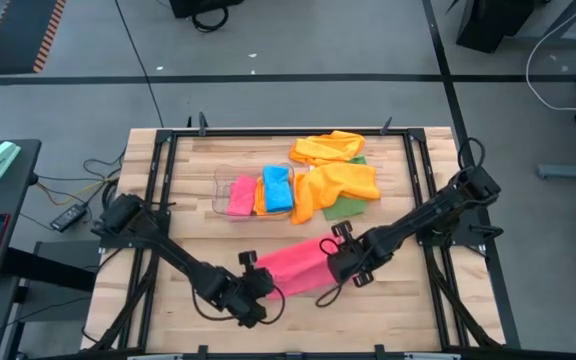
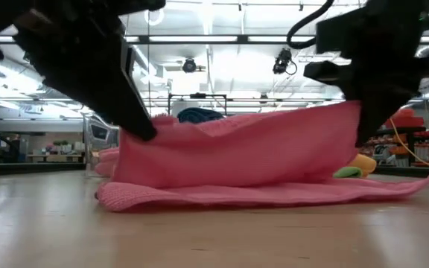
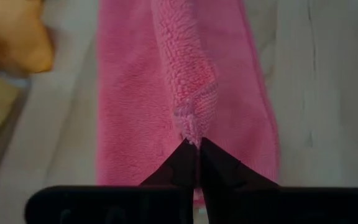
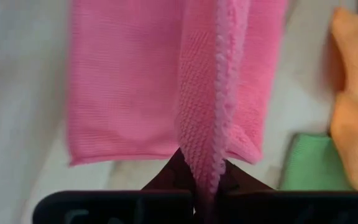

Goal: Fold microfiber towels
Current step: Fold the pink microfiber cloth

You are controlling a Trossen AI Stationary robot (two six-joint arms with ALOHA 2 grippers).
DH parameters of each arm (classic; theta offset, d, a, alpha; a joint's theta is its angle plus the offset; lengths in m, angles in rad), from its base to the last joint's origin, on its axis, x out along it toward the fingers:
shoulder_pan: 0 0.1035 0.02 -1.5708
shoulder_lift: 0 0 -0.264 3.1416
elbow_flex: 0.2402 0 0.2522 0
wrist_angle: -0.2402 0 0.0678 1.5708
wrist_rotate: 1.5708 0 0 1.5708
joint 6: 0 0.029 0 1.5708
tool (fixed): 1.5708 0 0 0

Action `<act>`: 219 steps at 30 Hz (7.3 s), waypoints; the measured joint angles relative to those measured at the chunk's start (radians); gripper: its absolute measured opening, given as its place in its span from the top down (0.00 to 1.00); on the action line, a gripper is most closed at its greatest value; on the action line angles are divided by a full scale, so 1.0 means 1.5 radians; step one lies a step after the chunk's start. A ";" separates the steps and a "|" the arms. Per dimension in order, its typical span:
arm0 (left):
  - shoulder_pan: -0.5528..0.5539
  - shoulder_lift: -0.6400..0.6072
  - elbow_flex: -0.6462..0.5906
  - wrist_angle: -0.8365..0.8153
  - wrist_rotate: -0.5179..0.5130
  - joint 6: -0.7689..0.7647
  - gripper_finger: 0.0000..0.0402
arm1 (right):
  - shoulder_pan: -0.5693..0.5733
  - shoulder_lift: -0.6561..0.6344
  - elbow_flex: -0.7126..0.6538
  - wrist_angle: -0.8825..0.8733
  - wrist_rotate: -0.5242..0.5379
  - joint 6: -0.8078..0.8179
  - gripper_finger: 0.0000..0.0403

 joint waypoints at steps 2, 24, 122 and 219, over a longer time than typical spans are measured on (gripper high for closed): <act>0.000 0.011 0.000 0.018 0.002 0.001 0.96 | 0.007 0.000 0.000 -0.004 -0.001 -0.006 0.97; -0.004 0.022 0.000 0.048 0.106 0.012 0.93 | 0.009 0.056 0.000 0.015 -0.154 -0.043 0.70; 0.080 -0.144 0.001 -0.166 0.499 -0.346 0.98 | -0.023 0.108 0.060 0.459 -0.098 0.025 0.43; 0.188 -0.087 0.005 -0.035 0.380 -0.003 0.57 | -0.029 0.033 -0.072 0.462 -0.078 0.201 0.43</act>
